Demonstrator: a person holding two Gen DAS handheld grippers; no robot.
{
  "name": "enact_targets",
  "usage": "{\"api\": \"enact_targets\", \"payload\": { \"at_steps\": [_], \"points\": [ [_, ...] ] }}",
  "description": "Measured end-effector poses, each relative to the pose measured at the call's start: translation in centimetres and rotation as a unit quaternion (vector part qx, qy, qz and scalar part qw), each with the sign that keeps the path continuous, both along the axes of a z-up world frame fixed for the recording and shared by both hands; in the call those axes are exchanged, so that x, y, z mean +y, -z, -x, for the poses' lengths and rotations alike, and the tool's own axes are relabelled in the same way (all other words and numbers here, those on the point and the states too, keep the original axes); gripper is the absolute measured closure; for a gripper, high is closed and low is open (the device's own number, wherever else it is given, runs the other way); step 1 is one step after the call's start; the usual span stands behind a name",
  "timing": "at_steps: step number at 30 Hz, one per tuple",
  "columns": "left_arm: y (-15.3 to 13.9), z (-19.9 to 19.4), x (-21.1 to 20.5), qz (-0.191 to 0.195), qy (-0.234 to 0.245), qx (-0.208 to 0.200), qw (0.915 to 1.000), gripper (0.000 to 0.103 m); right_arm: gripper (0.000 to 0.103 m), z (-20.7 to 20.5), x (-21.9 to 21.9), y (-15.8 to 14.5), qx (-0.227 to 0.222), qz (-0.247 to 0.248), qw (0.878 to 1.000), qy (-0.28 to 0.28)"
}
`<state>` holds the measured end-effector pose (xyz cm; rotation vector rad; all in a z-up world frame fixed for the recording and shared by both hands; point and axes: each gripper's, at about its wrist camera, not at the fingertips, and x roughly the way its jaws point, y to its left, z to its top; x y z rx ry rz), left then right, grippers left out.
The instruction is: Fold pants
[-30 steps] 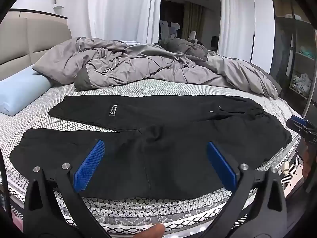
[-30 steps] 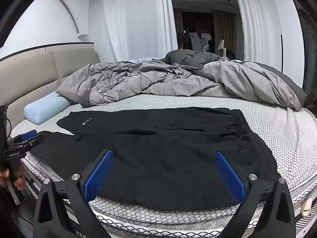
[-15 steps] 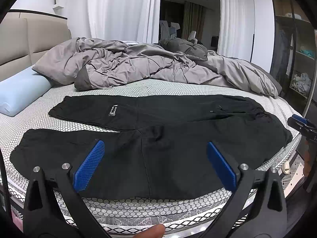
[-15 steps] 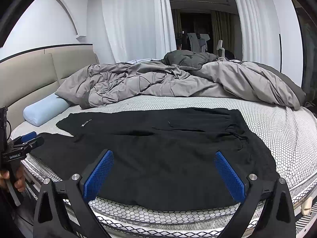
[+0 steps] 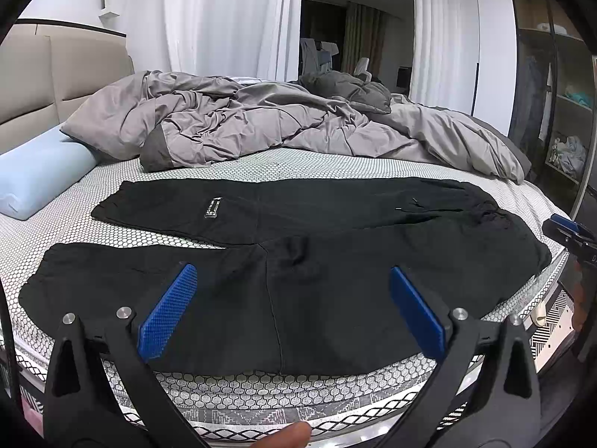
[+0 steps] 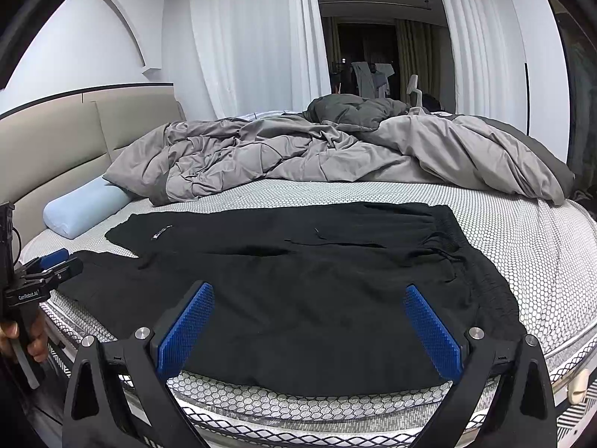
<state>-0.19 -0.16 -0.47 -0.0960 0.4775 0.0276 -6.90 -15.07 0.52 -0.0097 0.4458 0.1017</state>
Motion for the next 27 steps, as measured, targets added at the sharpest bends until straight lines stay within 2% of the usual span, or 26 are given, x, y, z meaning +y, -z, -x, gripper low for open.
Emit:
{"api": "enact_targets", "payload": {
  "at_steps": [27],
  "points": [
    [0.05, 0.02, -0.06, -0.001, 0.000, 0.000, 1.0000, 0.001, 0.000, 0.08, -0.21, 0.09, -0.002, -0.002, 1.000, 0.002]
  ]
}}
